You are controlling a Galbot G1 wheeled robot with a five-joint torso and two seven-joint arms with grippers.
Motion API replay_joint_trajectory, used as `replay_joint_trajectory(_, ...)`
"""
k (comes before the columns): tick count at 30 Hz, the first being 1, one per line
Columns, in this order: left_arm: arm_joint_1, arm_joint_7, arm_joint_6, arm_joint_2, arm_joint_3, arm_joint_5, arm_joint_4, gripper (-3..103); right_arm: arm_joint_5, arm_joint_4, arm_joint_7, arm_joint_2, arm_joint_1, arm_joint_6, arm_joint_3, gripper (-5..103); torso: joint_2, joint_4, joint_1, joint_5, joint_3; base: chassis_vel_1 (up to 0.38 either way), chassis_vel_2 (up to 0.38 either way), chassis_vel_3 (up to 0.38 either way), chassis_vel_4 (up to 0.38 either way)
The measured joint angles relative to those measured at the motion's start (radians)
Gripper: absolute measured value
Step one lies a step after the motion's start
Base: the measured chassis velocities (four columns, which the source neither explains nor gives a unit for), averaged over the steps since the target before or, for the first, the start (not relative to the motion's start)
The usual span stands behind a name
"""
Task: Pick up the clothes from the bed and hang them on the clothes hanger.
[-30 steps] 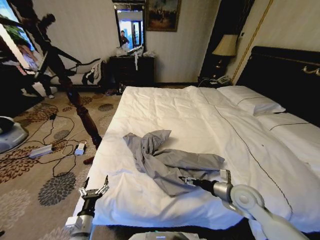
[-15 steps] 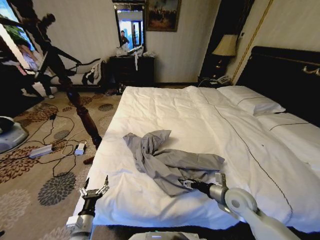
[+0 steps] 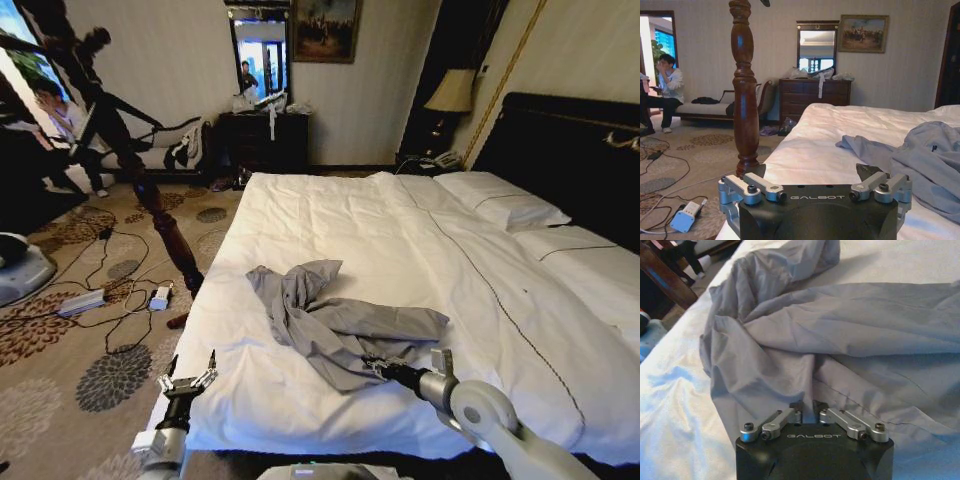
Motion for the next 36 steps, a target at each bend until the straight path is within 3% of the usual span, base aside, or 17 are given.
replay_joint_trajectory(3,0.001,0.0,0.0,0.003,-0.002,-0.003,-0.001,100,-0.006,-0.002,-0.017,0.007,-0.002,0.01,-0.001,2,0.0,0.0,0.0,0.0,0.0,0.0,0.0,0.0,0.0)
replay_joint_trajectory(12,0.003,-0.002,0.0,0.014,-0.011,-0.018,-0.002,100,0.016,0.023,-0.063,0.009,-0.014,0.028,0.024,0,0.0,-0.0001,0.0,0.0,0.0,0.0,0.0,0.0,0.0)
replay_joint_trajectory(16,0.004,-0.003,0.0,0.019,-0.016,-0.028,-0.003,100,0.082,0.06,-0.198,0.007,-0.009,0.099,0.091,0,0.0,0.0,0.0,-0.0001,0.0,0.0,0.0,0.0,0.0)
replay_joint_trajectory(18,0.005,-0.003,-0.001,0.022,-0.02,-0.033,-0.003,100,0.152,0.081,-0.271,0.005,0.01,0.191,0.125,0,0.0,0.0,0.0,0.0,0.0,0.0,0.0,0.0,0.0)
replay_joint_trajectory(19,0.005,-0.004,-0.003,0.023,-0.022,-0.036,-0.001,100,0.211,0.093,-0.283,0.004,0.032,0.261,0.144,0,0.0,0.0,0.0,-0.0001,0.0,0.0,0.0,0.0,0.0)
replay_joint_trajectory(25,0.006,-0.006,-0.005,0.023,-0.021,-0.038,0.004,100,0.261,0.07,-0.28,0.012,0.076,0.336,0.186,0,0.0,0.0002,0.0,-0.0001,0.0,0.0,0.0,0.0,0.0)
replay_joint_trajectory(28,0.004,-0.006,-0.005,0.023,-0.02,-0.038,0.003,100,0.204,0.058,-0.246,0.018,0.052,0.335,0.176,0,0.0,0.0,0.0,0.0,0.0,0.0,0.0,0.0,0.0)
replay_joint_trajectory(31,-0.002,-0.007,-0.004,0.025,-0.018,-0.036,0.008,100,0.052,0.064,-0.2,0.041,-0.001,0.324,0.104,0,0.0,-0.0003,0.0,0.0001,0.0,0.0,0.0,0.0,0.0)
replay_joint_trajectory(32,-0.002,-0.007,-0.004,0.025,-0.018,-0.036,0.008,100,0.052,0.064,-0.2,0.041,-0.001,0.324,0.104,0,0.0,-0.0003,0.0,0.0001,0.0,0.0,0.0,0.0,0.0)
replay_joint_trajectory(35,-0.002,0.01,-0.006,0.033,-0.003,-0.03,0.026,100,-0.12,0.056,-0.267,0.063,-0.032,0.35,0.033,-3,0.0,-0.0002,0.0,0.0002,0.0,0.0,0.0,0.0,0.0)
replay_joint_trajectory(36,-0.001,0.031,-0.006,0.042,0.02,-0.052,0.033,100,-0.152,0.053,-0.28,0.072,-0.033,0.363,0.013,1,0.0,-0.0001,0.0,0.0002,0.0,0.0,0.0,0.0,0.0)
